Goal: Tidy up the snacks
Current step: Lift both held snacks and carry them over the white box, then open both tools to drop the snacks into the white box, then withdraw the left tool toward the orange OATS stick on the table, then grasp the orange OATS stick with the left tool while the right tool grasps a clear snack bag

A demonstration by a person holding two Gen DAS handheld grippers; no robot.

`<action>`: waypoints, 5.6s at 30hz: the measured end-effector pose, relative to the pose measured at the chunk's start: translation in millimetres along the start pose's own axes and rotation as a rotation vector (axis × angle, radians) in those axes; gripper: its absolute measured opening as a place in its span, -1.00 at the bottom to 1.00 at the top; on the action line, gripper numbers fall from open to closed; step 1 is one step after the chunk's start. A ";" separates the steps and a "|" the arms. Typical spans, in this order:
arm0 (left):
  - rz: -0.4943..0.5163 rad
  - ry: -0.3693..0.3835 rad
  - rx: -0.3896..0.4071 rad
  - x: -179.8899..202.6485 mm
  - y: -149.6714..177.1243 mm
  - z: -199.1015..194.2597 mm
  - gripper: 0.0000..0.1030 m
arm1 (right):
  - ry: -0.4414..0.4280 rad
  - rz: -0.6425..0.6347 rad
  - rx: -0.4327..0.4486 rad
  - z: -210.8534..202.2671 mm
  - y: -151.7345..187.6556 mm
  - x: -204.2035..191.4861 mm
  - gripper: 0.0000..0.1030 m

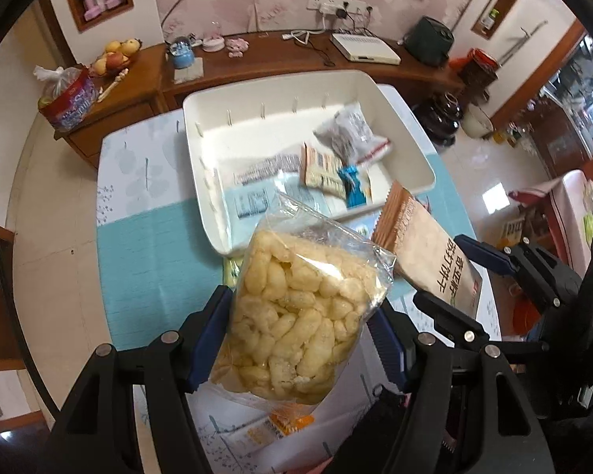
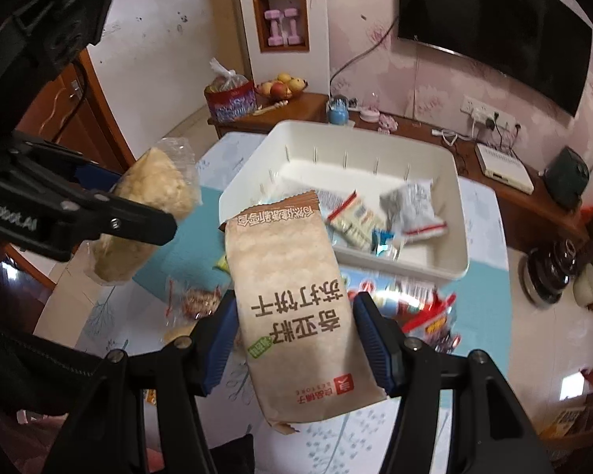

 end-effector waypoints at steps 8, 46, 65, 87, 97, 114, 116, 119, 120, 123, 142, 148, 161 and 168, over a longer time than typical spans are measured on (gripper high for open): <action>-0.046 -0.021 0.071 1.0 -32.7 0.9 0.29 | 0.006 0.000 0.062 1.5 -29.5 21.1 0.14; -0.247 0.089 0.117 -24.8 -94.3 57.3 0.55 | 0.055 0.042 0.133 72.0 -62.1 77.0 0.15; -0.295 0.055 0.241 -32.7 -0.6 -18.5 0.55 | -0.012 0.157 0.165 0.5 -25.1 61.9 0.15; -0.576 0.052 0.246 -93.6 166.8 -26.2 0.55 | -0.246 0.293 -0.106 13.9 17.5 7.4 0.15; -0.577 0.029 0.151 -91.9 209.6 15.4 0.55 | -0.300 0.290 -0.294 52.2 23.4 -21.7 0.15; -0.115 -0.090 -0.048 -50.6 221.7 90.4 0.55 | -0.371 0.520 -0.607 132.0 55.8 -50.4 0.15; -0.050 -0.100 -0.057 -43.9 220.6 94.7 0.55 | -0.374 0.553 -0.622 138.2 59.0 -51.2 0.15; 0.057 -0.104 -0.078 -30.9 220.6 106.6 0.55 | -0.400 0.611 -0.643 149.2 64.0 -53.7 0.15; 0.079 -0.100 -0.086 -28.1 221.1 110.2 0.55 | -0.405 0.630 -0.653 153.7 66.0 -55.1 0.15; 0.134 -0.087 -0.111 -19.5 221.4 120.8 0.55 | -0.434 0.679 -0.669 164.0 72.8 -52.9 0.15; 0.281 -0.039 -0.183 13.0 215.5 168.7 0.55 | -0.424 0.751 -0.667 191.3 67.4 -61.3 0.15; 0.280 -0.051 -0.172 9.6 211.0 175.1 0.55 | -0.427 0.768 -0.656 194.2 68.9 -57.2 0.02; 0.291 -0.060 -0.159 6.6 210.2 188.7 0.20 | -0.446 0.791 -0.610 185.6 67.6 -50.5 -0.23; 0.303 -0.085 -0.133 4.8 211.3 187.9 -0.17 | -0.438 0.822 -0.573 172.3 67.1 -40.5 -0.25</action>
Point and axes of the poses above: each gripper's, at about its wrist camera, not at the fingertips, and z roughly the way its jaws point, x to its right, y to its underside, the point moved 1 cm from there along z, roughly the way its jaws point, and after that the axes turned 9 degrees about -x, right-handed, at the moved point
